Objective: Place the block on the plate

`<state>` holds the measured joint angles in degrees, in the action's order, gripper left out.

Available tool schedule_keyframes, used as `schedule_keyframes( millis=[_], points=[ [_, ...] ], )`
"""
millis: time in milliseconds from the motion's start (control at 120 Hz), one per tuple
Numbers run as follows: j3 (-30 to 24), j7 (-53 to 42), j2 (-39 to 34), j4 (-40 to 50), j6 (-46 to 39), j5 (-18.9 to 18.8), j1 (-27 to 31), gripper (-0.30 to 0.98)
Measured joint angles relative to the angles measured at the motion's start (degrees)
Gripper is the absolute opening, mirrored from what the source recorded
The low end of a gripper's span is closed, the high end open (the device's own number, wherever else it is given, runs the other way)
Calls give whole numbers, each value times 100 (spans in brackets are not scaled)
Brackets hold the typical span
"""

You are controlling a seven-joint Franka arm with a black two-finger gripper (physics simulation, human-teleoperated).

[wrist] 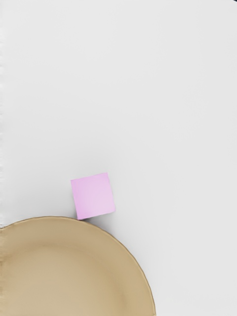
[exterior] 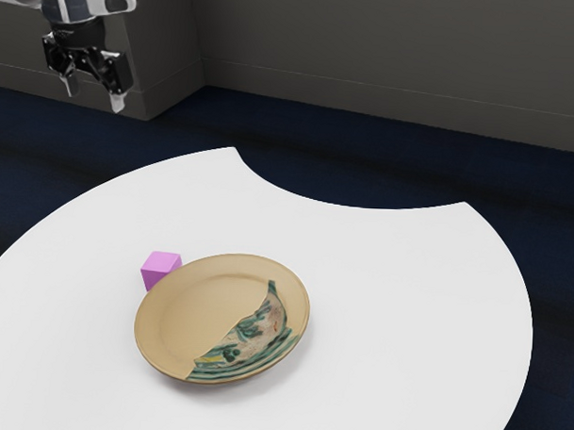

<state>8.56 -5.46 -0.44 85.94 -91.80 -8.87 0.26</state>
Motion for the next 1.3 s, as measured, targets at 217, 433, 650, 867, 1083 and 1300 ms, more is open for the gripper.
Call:
schedule_keyframes(
  millis=[217,433,650,867,1083,1300],
  points=[
    [-24,-208,-255,452,234,143,-81,69],
    [-214,-853,-938,2174,-122,87,-1332,68],
    [-132,-1925,-1118,2553,-467,-75,-1305,69],
    [189,-3028,-679,2525,-583,-194,-1228,69],
    [142,-4007,-506,2590,-658,-292,-1050,69],
    [-79,-4837,-427,2753,-789,-252,-877,69]
  ],
)
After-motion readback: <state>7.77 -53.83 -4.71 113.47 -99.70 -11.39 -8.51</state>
